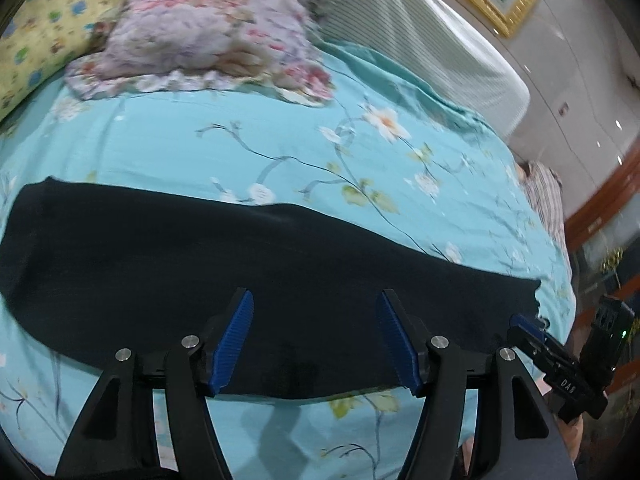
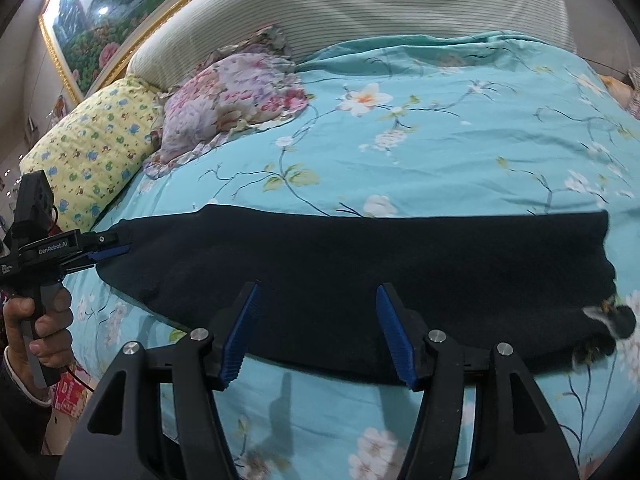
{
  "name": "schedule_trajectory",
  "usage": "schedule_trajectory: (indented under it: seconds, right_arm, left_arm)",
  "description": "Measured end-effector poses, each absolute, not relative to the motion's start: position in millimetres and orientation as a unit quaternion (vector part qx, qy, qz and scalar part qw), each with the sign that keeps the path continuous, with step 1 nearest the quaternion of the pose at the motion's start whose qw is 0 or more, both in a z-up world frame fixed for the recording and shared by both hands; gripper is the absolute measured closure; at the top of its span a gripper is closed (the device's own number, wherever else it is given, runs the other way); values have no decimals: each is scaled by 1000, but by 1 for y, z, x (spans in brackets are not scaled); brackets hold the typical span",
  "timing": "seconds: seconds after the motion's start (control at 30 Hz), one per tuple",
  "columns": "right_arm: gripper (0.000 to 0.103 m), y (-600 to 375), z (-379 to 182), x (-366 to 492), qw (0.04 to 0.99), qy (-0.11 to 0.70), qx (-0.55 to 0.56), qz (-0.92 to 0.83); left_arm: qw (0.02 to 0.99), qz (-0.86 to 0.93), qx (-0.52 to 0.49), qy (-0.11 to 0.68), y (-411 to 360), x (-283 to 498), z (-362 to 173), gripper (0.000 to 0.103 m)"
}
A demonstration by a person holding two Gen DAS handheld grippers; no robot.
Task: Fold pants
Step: 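Grasp the pants' hem end with both grippers and lift it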
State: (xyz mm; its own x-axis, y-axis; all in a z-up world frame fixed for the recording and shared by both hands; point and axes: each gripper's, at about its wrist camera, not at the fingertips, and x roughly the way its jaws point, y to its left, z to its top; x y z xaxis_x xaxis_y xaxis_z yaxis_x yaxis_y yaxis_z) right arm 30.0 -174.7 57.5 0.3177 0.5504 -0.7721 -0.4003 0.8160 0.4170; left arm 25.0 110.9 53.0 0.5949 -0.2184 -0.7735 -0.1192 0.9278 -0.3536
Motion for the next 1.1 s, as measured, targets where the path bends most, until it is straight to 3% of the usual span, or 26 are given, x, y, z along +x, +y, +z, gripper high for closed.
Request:
schedule_trajectory:
  seconds: [0.8, 1.1]
  right_arm:
    - [36, -299, 40, 6, 823, 509, 210, 141]
    - [35, -334, 14, 16, 776, 514, 348, 110]
  left_arm:
    - [850, -165, -87, 493, -26, 91, 47, 31]
    - [828, -240, -8, 507, -85, 122, 45, 30]
